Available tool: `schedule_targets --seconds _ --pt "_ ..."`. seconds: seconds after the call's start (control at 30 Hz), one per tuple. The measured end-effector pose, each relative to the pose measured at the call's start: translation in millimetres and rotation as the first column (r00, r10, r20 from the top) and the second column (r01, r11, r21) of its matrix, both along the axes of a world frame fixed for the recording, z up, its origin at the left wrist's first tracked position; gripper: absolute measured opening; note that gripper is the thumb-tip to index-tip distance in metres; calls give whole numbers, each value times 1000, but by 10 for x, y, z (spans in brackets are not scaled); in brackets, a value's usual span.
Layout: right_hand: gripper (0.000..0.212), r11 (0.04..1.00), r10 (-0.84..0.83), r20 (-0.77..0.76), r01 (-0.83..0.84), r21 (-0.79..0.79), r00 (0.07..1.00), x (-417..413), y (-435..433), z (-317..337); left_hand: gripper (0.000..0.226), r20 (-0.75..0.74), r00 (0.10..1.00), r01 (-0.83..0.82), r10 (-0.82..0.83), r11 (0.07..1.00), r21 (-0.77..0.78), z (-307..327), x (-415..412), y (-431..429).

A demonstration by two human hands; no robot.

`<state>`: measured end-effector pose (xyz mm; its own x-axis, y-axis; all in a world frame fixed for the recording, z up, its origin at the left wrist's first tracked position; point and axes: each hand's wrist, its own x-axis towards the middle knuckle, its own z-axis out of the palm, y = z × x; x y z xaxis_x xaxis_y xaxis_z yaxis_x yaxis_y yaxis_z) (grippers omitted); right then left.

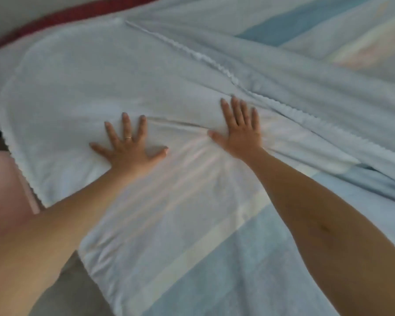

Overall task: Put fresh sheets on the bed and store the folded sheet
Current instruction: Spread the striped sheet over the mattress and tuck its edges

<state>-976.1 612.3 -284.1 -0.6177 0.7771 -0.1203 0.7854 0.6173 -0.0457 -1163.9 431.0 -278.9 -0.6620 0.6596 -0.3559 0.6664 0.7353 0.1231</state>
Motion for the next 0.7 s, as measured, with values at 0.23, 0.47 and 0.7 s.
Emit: schedule_targets --seconds 0.23,0.47,0.7 --pt "76 989 -58 -121 73 126 991 -611 1008 -99 132 93 995 -42 38 998 38 -43 -697 1029" --pt "71 992 -93 -109 102 74 990 -879 1818 -73 155 324 864 -379 386 921 -86 235 -1023 1962" --pt "79 996 -86 13 86 -30 996 -929 1913 92 166 362 754 -441 549 830 -341 552 -1080 2296"
